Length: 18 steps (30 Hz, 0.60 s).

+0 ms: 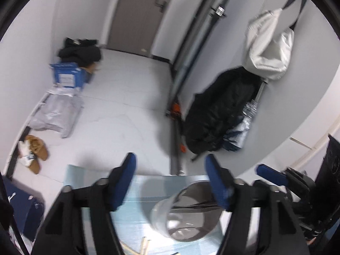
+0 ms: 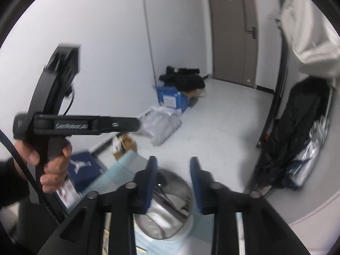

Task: Organize utensils
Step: 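Open the left tool over the holder while the right tool releases the fork into it, then move both tools back over the wooden chopsticks on the tablecloth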

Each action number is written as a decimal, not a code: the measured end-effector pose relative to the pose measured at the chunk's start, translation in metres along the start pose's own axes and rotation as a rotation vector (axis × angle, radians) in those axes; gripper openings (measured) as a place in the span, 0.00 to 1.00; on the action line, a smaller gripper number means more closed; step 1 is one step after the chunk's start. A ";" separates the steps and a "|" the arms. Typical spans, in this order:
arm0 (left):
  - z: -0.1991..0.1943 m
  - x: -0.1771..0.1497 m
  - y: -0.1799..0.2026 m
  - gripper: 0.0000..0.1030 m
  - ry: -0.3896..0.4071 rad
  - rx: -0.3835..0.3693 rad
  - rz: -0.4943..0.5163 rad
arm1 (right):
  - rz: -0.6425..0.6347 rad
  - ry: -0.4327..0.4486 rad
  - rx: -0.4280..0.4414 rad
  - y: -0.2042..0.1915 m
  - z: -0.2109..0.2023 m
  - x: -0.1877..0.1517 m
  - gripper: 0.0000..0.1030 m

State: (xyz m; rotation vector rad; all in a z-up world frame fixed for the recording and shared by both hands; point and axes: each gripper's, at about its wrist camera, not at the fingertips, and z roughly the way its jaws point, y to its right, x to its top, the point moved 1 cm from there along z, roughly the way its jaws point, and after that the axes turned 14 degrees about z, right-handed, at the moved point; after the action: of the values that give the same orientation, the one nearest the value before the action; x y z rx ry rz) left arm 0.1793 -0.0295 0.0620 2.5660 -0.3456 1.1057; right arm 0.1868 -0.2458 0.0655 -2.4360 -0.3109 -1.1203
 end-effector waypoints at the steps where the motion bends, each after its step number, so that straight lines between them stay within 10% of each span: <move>1: -0.005 -0.003 -0.002 0.70 0.010 0.016 -0.008 | 0.023 0.017 0.002 0.000 -0.004 -0.003 0.32; 18: -0.064 -0.057 0.012 0.84 0.121 0.252 0.015 | 0.144 0.229 -0.009 -0.053 -0.065 -0.063 0.72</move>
State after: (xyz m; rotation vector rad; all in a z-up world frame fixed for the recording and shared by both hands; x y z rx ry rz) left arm 0.0952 -0.0106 0.0634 2.6961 -0.2070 1.3823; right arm 0.0835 -0.2316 0.0705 -2.2679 -0.0577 -1.3204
